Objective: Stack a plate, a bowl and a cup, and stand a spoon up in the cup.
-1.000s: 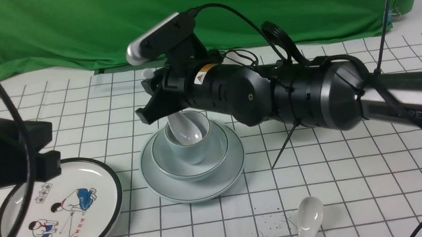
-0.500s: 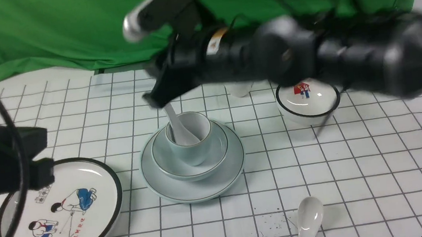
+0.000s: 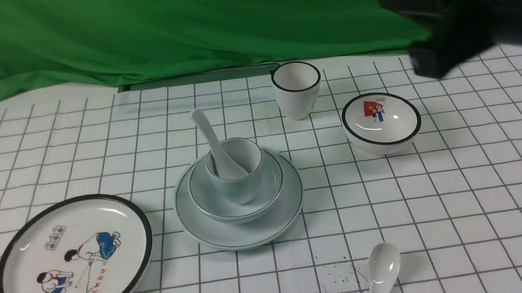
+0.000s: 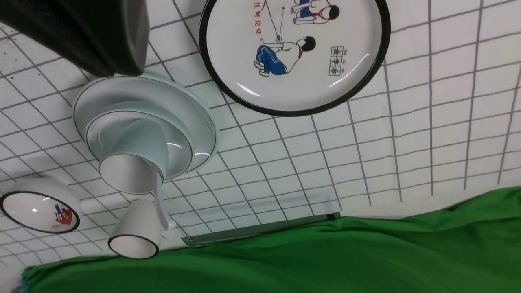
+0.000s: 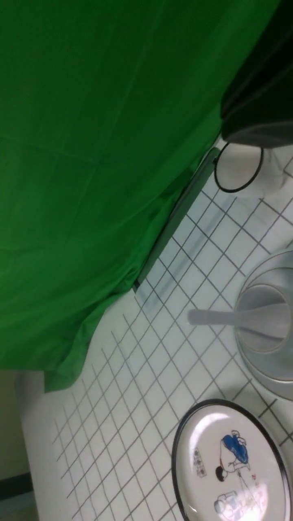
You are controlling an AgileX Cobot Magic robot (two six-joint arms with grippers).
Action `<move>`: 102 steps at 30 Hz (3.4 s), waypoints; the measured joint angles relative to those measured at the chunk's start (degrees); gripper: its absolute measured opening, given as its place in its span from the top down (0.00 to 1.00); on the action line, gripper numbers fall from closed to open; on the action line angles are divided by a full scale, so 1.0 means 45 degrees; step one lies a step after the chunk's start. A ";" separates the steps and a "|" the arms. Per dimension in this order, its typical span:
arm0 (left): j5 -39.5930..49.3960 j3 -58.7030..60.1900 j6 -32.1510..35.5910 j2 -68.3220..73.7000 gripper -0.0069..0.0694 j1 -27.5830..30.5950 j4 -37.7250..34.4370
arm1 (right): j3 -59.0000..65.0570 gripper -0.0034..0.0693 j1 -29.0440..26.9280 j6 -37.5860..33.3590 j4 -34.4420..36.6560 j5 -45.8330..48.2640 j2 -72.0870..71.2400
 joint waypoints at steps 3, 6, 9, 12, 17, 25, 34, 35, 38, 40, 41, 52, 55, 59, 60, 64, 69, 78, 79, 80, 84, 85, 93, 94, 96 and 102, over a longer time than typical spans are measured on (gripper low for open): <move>-0.0280 0.0588 0.0000 -0.1162 0.96 0.0000 0.0000 | 0.1355 0.94 -0.0004 0.0000 0.0000 -0.0233 -0.1879; -0.0572 0.0841 0.0000 -0.1669 0.95 0.0000 0.0000 | 0.2232 0.93 -0.0004 0.0000 0.0000 -0.0462 -0.3025; -0.0728 0.0910 0.0000 -0.1879 0.95 0.0000 0.0000 | 0.3074 0.93 -0.0004 0.0000 0.0000 -0.0631 -0.4674; -0.0772 0.0910 0.0000 -0.1896 0.95 0.0000 0.0000 | 0.3175 0.93 -0.0004 0.0000 0.0000 -0.0641 -0.5163; -0.0799 0.0910 0.0000 -0.1906 0.95 0.0000 0.0000 | 0.3175 0.91 -0.0004 0.0011 0.0000 -0.0656 -0.5619; -0.0799 0.0910 0.0000 -0.1906 0.95 0.0000 0.0000 | 0.3175 0.89 -0.0004 0.0022 0.0000 -0.0656 -0.5619; -0.0799 0.0910 0.0000 -0.1906 0.95 0.0000 0.0000 | 0.3216 0.86 -0.0004 0.0040 0.0000 -0.0656 -0.5619; -0.0799 0.0910 0.0000 -0.1906 0.95 0.0000 0.0000 | 0.3298 0.86 -0.0004 0.0135 0.0014 -0.0666 -0.5639; -0.0810 0.0910 0.0000 -0.1906 0.95 0.0000 0.0000 | 0.3826 0.91 -0.0004 0.0454 -0.0260 -0.0791 -0.5955; -0.0810 0.0910 0.0000 -0.1906 0.95 0.0000 0.0000 | 0.4628 0.93 -0.0084 0.0614 -0.0860 -0.1111 -0.6436; -0.0810 0.0910 0.0000 -0.1906 0.95 0.0000 0.0000 | 0.5136 0.93 -0.0230 0.0808 -0.1190 -0.1351 -0.6796; -0.0810 0.0910 0.0000 -0.1906 0.95 0.0000 0.0000 | 1.1475 0.94 -0.5532 0.6471 -0.4584 -0.2128 -1.1272; -0.0810 0.0910 0.0000 -0.1906 0.95 0.0000 0.0000 | 1.2331 0.94 -0.6204 0.7655 -0.5554 -0.1976 -1.2083; -0.0810 0.0910 0.0000 -0.1906 0.95 0.0000 0.0000 | 1.2531 0.94 -0.6634 0.8416 -0.6087 -0.1157 -1.3085; -0.0810 0.0910 0.0000 -0.1906 0.95 0.0000 0.0000 | 1.2531 0.94 -0.6656 0.8450 -0.6144 -0.0817 -1.3160; -0.0810 0.0910 0.0000 -0.1906 0.95 0.0000 0.0000 | 1.2536 0.94 -0.6653 0.8488 -0.6250 0.0082 -1.3217; -0.0810 0.0910 0.0000 -0.1906 0.95 0.0000 0.0000 | 1.2545 0.94 -0.6653 0.8550 -0.6255 0.0428 -1.3217; -0.0810 0.0910 0.0000 -0.1906 0.95 0.0000 0.0000 | 1.2545 0.93 -0.6653 0.8617 -0.6255 0.0503 -1.3232; -0.0810 0.0910 0.0000 -0.1906 0.95 0.0000 0.0000 | 1.2545 0.93 -0.6653 0.8617 -0.6255 0.0503 -1.3232; -0.0810 0.0910 0.0000 -0.1906 0.95 0.0000 0.0000 | 1.2545 0.93 -0.6653 0.8617 -0.6255 0.0514 -1.3232; -0.0810 0.0910 0.0000 -0.1906 0.95 0.0000 0.0000 | 1.2545 0.93 -0.6653 0.8617 -0.6255 0.0514 -1.3232; -0.0810 0.0910 0.0000 -0.1906 0.95 0.0000 0.0000 | 1.2545 0.92 -0.6653 0.8617 -0.6255 0.0514 -1.3232; -0.0810 0.0910 0.0000 -0.1906 0.95 0.0000 0.0000 | 1.2545 0.90 -0.6653 0.8632 -0.6255 0.0514 -1.3232; -0.0810 0.0910 0.0000 -0.1906 0.95 0.0000 0.0000 | 1.2545 0.90 -0.6653 0.8632 -0.6255 0.0514 -1.3232; -0.0810 0.0910 0.0000 -0.1906 0.95 0.0000 0.0000 | 1.2545 0.90 -0.6653 0.8632 -0.6255 0.0514 -1.3232; -0.0810 0.0910 0.0000 -0.1906 0.95 0.0000 0.0000 | 1.2545 0.88 -0.6653 0.8656 -0.6255 0.0514 -1.3232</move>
